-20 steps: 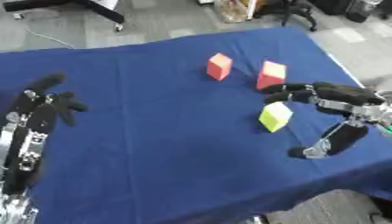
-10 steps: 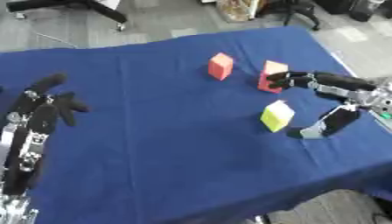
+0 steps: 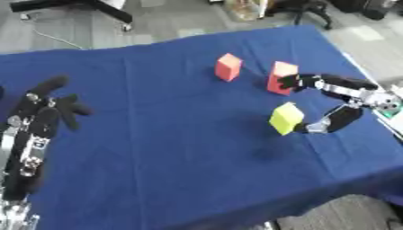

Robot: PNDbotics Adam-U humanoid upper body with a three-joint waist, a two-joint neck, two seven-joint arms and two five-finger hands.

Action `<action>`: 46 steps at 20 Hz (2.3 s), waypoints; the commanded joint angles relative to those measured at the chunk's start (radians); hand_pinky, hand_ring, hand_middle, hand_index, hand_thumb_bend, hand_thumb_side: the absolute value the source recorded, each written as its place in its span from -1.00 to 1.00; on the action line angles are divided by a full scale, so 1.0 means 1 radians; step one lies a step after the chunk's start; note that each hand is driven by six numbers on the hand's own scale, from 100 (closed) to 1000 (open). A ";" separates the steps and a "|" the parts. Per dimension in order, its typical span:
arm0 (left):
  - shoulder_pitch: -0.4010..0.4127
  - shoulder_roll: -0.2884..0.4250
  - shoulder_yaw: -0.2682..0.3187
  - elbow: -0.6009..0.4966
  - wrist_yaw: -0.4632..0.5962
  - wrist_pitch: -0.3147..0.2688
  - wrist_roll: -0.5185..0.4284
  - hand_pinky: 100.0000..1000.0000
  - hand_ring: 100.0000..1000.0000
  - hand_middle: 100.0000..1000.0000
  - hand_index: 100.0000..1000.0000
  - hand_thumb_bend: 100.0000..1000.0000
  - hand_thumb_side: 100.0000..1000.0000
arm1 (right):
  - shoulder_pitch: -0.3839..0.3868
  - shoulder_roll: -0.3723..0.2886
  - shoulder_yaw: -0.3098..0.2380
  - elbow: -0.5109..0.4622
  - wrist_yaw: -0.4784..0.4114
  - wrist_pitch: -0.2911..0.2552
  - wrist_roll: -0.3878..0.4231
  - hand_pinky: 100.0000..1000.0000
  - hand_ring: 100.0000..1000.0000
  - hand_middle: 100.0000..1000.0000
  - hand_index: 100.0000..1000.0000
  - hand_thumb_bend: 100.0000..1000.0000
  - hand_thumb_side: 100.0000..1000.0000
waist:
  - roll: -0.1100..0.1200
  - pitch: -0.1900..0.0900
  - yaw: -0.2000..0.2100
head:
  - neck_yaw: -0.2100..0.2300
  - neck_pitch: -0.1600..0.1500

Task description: Pick up the objects with one hand, pass them to the other hand, and then place them into the box on the other side of the table.

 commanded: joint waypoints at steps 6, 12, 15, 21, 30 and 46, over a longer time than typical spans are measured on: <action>-0.013 0.008 0.001 -0.019 0.006 -0.001 -0.003 0.83 0.09 -0.48 0.70 -0.30 0.48 | -0.014 -0.018 0.002 0.033 0.013 -0.005 0.052 0.73 1.00 0.87 0.82 -0.24 -0.41 | 0.000 -0.007 0.000 | 0.002 -0.002; -0.013 0.008 0.001 -0.020 0.007 0.000 -0.003 0.83 0.09 -0.47 0.70 -0.30 0.48 | -0.018 -0.015 0.003 0.054 0.019 -0.006 0.084 0.72 1.00 0.84 0.79 -0.26 -0.42 | 0.001 -0.007 -0.001 | 0.002 -0.002; -0.013 0.007 0.000 -0.020 0.007 0.000 -0.004 0.83 0.09 -0.47 0.70 -0.30 0.48 | -0.027 -0.009 0.000 0.075 0.023 -0.004 0.081 0.72 1.00 0.83 0.78 -0.27 -0.43 | 0.002 -0.007 -0.001 | 0.001 -0.002; -0.014 0.006 -0.001 -0.021 0.009 0.000 -0.005 0.83 0.09 -0.47 0.70 -0.31 0.48 | -0.053 -0.003 -0.007 0.131 0.039 -0.001 0.043 0.72 1.00 0.84 0.78 -0.28 -0.43 | 0.004 -0.005 0.002 | -0.004 -0.002; -0.016 0.004 -0.003 -0.022 0.011 0.001 -0.008 0.83 0.09 -0.48 0.70 -0.31 0.48 | -0.080 0.001 -0.013 0.194 0.054 -0.017 0.012 0.72 1.00 0.88 0.79 -0.33 -0.40 | 0.007 -0.002 0.008 | -0.013 -0.002; -0.020 0.001 -0.006 -0.024 0.013 0.001 -0.011 0.83 0.09 -0.47 0.70 -0.31 0.48 | -0.115 0.014 -0.001 0.257 0.072 -0.037 0.049 0.73 1.00 0.85 0.69 -0.36 -0.42 | 0.011 0.001 0.015 | -0.020 -0.002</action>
